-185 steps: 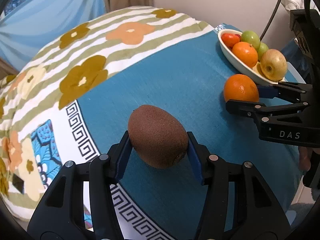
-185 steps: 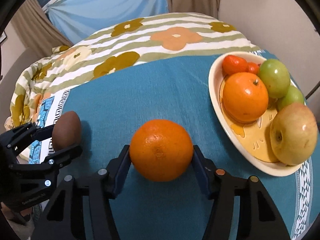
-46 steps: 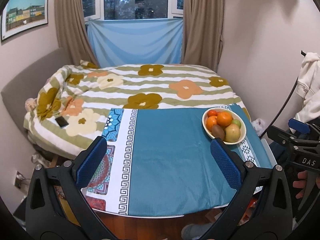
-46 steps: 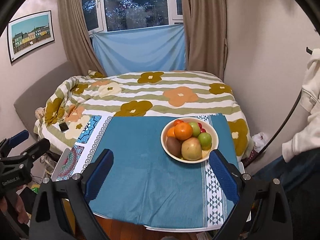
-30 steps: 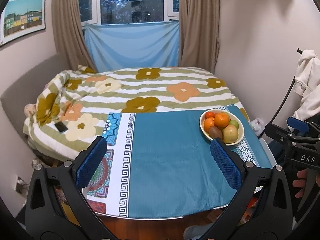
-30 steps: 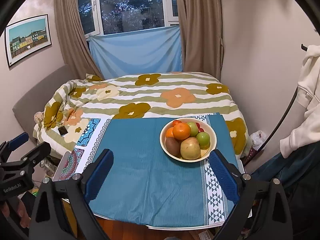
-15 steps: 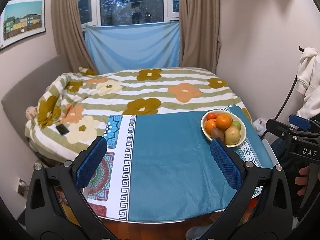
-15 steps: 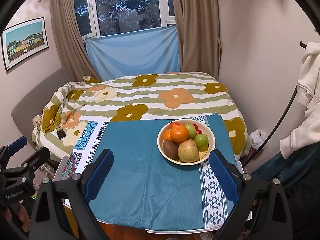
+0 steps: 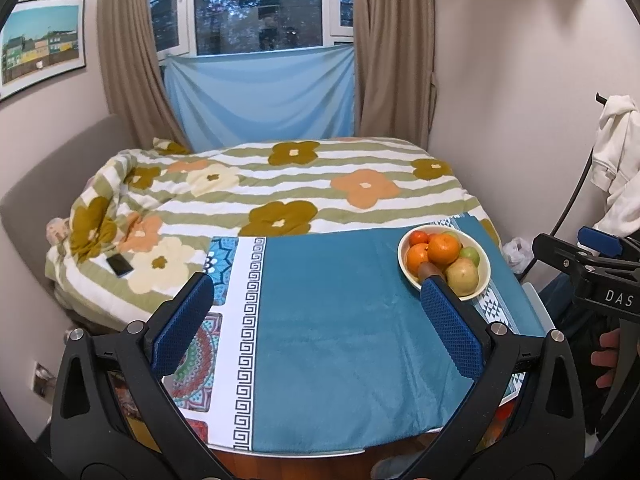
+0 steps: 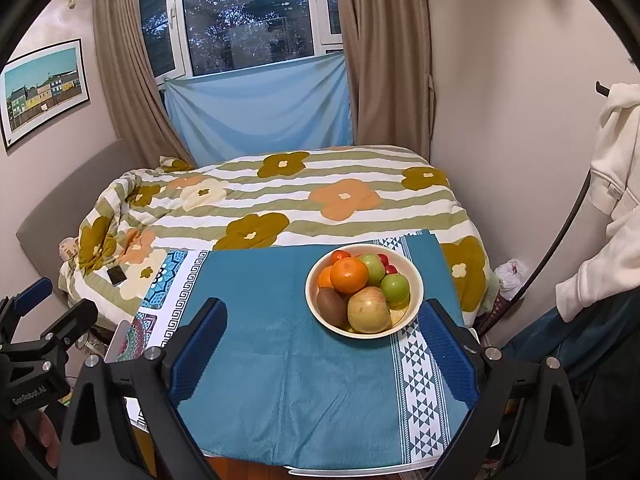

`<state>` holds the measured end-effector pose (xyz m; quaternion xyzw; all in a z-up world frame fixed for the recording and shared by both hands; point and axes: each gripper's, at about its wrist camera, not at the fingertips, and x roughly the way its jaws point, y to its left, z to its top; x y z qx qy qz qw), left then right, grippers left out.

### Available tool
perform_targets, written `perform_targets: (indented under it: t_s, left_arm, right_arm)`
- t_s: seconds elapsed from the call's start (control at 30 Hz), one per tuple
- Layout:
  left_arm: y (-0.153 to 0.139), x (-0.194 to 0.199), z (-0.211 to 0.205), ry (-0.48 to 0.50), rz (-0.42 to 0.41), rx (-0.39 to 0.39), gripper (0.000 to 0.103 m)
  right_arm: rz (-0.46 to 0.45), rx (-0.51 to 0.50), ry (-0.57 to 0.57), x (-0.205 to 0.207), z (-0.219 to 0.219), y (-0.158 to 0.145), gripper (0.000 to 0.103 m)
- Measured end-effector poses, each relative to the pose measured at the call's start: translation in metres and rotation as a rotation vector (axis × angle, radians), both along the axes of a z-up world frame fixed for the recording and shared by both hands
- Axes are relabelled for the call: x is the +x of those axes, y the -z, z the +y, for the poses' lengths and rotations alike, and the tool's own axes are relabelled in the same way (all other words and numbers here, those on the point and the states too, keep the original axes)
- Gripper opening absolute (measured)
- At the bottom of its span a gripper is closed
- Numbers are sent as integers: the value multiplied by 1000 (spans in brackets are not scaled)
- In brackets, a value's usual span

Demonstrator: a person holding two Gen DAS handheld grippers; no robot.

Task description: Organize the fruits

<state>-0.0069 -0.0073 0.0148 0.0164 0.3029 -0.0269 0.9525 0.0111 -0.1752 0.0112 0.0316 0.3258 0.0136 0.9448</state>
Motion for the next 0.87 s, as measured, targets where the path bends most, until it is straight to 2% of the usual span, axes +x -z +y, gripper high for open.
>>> perform_targets:
  t_s: [0.87]
  left_arm:
    - [2,18,-4,12,-19,0,103]
  right_arm:
    - [-8,-1,16,12,-12,0,95]
